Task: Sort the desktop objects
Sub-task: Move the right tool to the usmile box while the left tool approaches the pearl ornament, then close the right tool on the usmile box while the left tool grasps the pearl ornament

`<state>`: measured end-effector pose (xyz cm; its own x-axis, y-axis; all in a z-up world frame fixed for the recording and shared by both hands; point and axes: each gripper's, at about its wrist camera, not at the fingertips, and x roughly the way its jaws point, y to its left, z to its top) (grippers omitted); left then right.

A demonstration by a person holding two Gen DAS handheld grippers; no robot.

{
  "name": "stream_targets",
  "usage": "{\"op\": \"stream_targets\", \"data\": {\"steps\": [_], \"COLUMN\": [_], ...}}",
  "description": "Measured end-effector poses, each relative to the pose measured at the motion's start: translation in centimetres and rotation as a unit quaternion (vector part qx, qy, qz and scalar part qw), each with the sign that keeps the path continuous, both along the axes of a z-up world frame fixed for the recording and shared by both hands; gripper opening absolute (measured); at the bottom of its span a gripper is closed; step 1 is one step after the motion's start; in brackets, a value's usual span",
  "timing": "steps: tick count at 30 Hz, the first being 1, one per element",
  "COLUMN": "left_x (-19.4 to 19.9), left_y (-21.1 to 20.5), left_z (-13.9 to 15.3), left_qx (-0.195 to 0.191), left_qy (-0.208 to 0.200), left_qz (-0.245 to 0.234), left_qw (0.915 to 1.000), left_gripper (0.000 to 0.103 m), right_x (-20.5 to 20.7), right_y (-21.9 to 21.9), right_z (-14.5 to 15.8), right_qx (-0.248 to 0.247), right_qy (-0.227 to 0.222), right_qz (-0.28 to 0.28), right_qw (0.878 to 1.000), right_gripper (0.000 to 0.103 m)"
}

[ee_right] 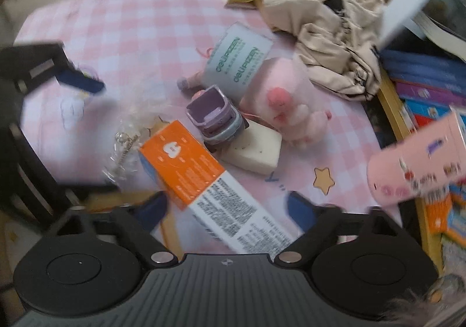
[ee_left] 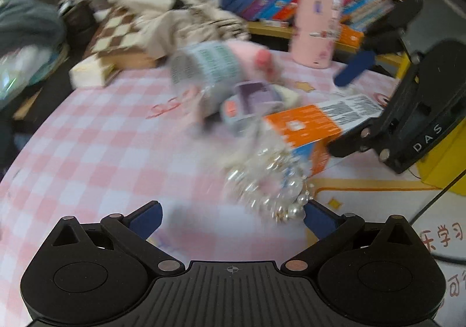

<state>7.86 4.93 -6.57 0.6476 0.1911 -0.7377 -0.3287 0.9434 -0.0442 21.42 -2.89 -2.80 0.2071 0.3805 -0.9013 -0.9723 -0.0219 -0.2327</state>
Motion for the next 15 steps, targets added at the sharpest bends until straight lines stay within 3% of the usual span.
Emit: {"op": "stream_targets", "data": {"steps": [1,6,10,12,15], "left_x": [-0.3,-1.4,-0.3,0.7,1.4], "left_y": [0.4,1.6,-0.1,-1.1,-1.5], "left_z": [0.0,0.7,1.0,0.6,0.1], "left_qx": [-0.004,-0.023,0.013,0.035,0.04], "left_qy": [0.001,-0.009,-0.013,0.01,0.026], "left_qz": [0.009,0.03,-0.034,-0.063,-0.077], "left_qw": [0.9999,0.9993,0.9993,0.9973,0.9958], "left_gripper": [0.102,0.094,0.084,0.059,0.043], "right_x": [0.1,-0.4,-0.7,-0.9,-1.2], "right_y": [0.2,0.6,1.1,1.2,1.0], "right_z": [-0.2,-0.8,-0.4,-0.2,0.1], "right_qx": [-0.008,-0.017,-0.015,-0.011,-0.007], "right_qy": [0.001,0.005,0.044,0.067,0.091], "right_qz": [0.011,0.038,0.022,0.009,-0.033], "right_qw": [1.0,0.999,0.999,0.998,0.995], "right_gripper": [0.067,0.057,0.045,0.043,0.041]}}
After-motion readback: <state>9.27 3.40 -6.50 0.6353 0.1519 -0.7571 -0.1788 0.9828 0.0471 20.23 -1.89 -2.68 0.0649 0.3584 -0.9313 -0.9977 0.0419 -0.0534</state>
